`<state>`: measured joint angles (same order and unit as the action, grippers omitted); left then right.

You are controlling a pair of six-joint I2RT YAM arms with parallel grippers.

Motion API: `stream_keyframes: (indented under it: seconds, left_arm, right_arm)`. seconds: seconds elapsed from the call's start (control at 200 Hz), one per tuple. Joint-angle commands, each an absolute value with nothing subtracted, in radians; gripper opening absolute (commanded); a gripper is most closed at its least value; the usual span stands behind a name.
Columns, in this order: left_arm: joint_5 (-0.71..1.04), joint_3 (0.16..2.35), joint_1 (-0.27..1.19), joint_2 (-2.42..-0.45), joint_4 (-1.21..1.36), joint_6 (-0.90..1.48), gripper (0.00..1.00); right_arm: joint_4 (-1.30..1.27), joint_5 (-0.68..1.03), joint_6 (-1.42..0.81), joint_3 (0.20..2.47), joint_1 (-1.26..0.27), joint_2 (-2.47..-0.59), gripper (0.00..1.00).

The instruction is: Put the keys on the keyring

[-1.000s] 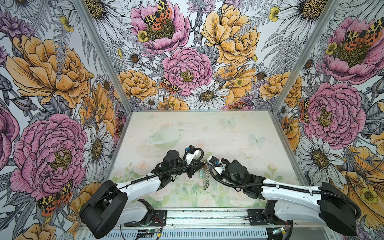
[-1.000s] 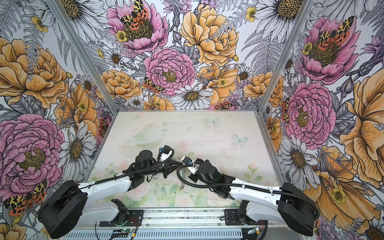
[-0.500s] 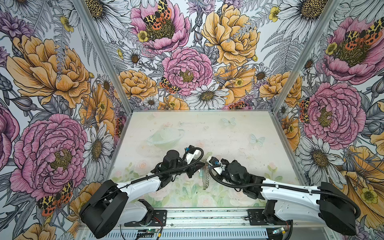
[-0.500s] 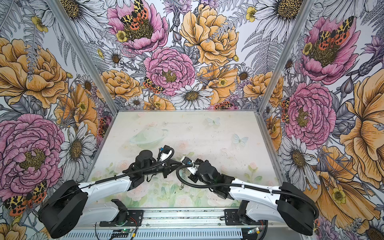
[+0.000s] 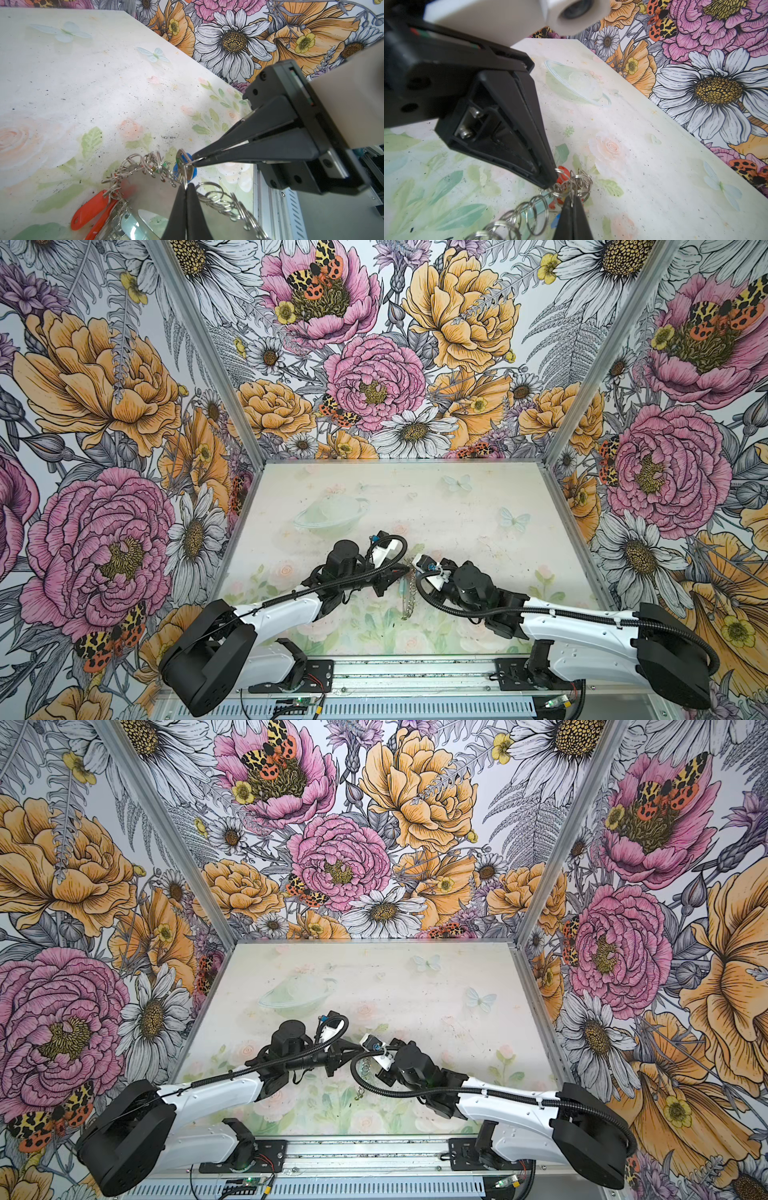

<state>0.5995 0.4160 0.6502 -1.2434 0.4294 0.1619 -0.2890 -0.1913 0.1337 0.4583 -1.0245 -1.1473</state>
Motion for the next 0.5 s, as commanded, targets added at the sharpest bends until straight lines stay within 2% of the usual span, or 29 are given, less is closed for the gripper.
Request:
stream_keyframes:
  seconds: [0.0,0.495]
  left_arm:
    - [0.619,0.462,0.642,-1.254,0.493,0.177,0.00]
    - [0.590,0.446,0.640,-1.252,0.537,0.202,0.00]
  right_arm:
    - [-0.301,-0.168,0.152,0.472,-1.044,-1.160,0.00]
    - [-0.310,-0.203,0.160,0.471,-1.057,-1.167,0.00]
